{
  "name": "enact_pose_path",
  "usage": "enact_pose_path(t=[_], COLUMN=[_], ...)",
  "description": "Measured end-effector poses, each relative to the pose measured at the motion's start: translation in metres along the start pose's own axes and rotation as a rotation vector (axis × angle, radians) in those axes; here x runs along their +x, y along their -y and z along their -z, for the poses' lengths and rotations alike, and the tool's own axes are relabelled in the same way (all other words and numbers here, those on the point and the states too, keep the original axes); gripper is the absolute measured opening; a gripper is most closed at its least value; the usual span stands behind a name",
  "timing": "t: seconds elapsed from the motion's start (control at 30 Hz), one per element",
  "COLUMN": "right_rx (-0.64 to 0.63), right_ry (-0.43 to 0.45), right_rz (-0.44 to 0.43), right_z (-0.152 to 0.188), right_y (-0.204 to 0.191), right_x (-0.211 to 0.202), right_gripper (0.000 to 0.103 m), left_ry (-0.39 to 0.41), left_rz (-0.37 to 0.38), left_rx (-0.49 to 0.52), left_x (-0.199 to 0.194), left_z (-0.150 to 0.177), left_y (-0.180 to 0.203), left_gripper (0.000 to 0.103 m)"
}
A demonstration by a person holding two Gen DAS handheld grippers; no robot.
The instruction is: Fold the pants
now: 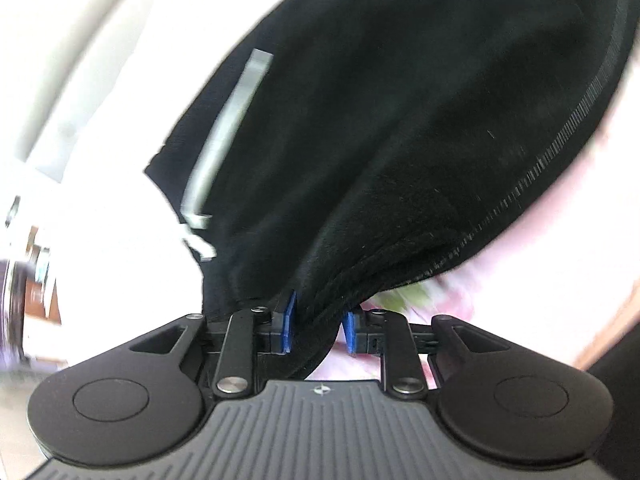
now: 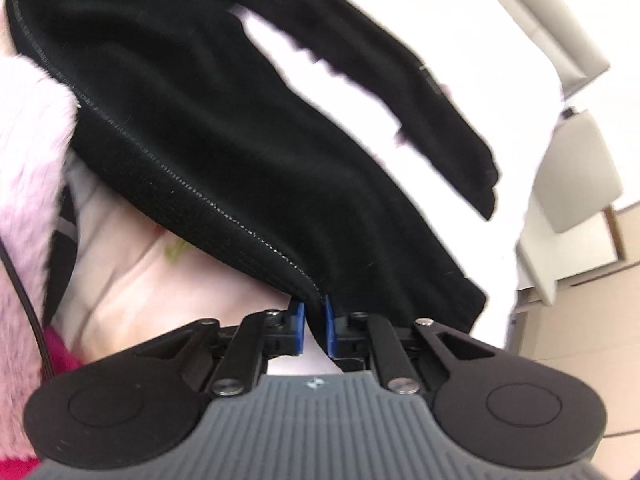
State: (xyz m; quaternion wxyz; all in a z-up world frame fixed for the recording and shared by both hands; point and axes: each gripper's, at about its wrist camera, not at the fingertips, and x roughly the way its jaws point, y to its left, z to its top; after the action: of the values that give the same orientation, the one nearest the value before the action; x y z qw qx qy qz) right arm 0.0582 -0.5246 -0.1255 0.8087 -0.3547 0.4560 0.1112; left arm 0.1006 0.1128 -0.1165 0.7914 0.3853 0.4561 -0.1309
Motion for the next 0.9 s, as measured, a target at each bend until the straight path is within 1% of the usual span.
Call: enact_pose_path(t=[0.07, 0.1, 0.13, 0.2, 0.23, 0.33, 0.43, 0.53, 0.63, 0.73, 0.77, 0.8, 0.83, 0.9], right_rx=[0.021, 0.028, 0.035, 0.052, 0.062, 0.073, 0.086, 0.089, 0.118, 0.128, 0.130, 0.140, 0.151, 0.156], right_ry=[0.031, 0.048, 0.060, 0.083, 0.091, 0.114, 0.122, 0.113, 0.090, 0.049, 0.042, 0.031, 0.017, -0.013], right_rz=[0.050, 0.077, 0.098, 0.150, 0.169, 0.232, 0.278, 0.318, 0.333, 0.332, 0.334, 0.331, 0.325, 0.308], right_z=[-0.011, -0.019, -0.024, -0.048, -0.056, -0.090, -0.125, -0.163, -0.198, -0.232, -0.239, -0.249, -0.257, -0.270], right_y=[0.007, 0.004, 0.008, 0.024, 0.031, 0.056, 0.080, 0.103, 0.124, 0.134, 0.136, 0.146, 0.150, 0.159], right_x=[-0.010, -0.015, -0.019, -0.027, -0.029, -0.029, -0.019, 0.006, 0.045, 0.091, 0.103, 0.119, 0.133, 0.163], right_gripper=[0.002, 0.001, 0.001, 0.000, 0.000, 0.000, 0.000, 0.000, 0.000, 0.000, 0.000, 0.000, 0.000, 0.000], left_ry=[0.034, 0.049, 0.058, 0.071, 0.080, 0.080, 0.061, 0.034, -0.001, -0.037, -0.049, -0.062, -0.076, -0.107], left_rz=[-0.016, -0.026, -0.035, -0.053, -0.067, -0.070, -0.073, -0.059, -0.048, -0.055, -0.049, -0.042, -0.032, -0.018], left_rx=[-0.082, -0.113, -0.141, -0.192, -0.218, -0.322, -0.399, -0.452, -0.490, -0.505, -0.519, -0.535, -0.543, -0.547], left_x=[-0.014, -0.020, -0.034, -0.043, -0.046, -0.043, -0.030, -0.001, 0.036, 0.074, 0.083, 0.083, 0.100, 0.123], left_z=[-0.007, -0.011, -0.021, -0.035, -0.044, -0.075, -0.106, -0.139, -0.167, -0.180, -0.183, -0.181, -0.186, -0.190], left_y=[-0.018, -0.027, -0.023, -0.041, -0.050, -0.080, -0.112, -0.140, -0.158, -0.167, -0.169, -0.167, -0.171, -0.172], left_gripper=[0.025, 0.024, 0.024, 0.020, 0.019, 0.019, 0.019, 0.019, 0.019, 0.018, 0.018, 0.019, 0.019, 0.019])
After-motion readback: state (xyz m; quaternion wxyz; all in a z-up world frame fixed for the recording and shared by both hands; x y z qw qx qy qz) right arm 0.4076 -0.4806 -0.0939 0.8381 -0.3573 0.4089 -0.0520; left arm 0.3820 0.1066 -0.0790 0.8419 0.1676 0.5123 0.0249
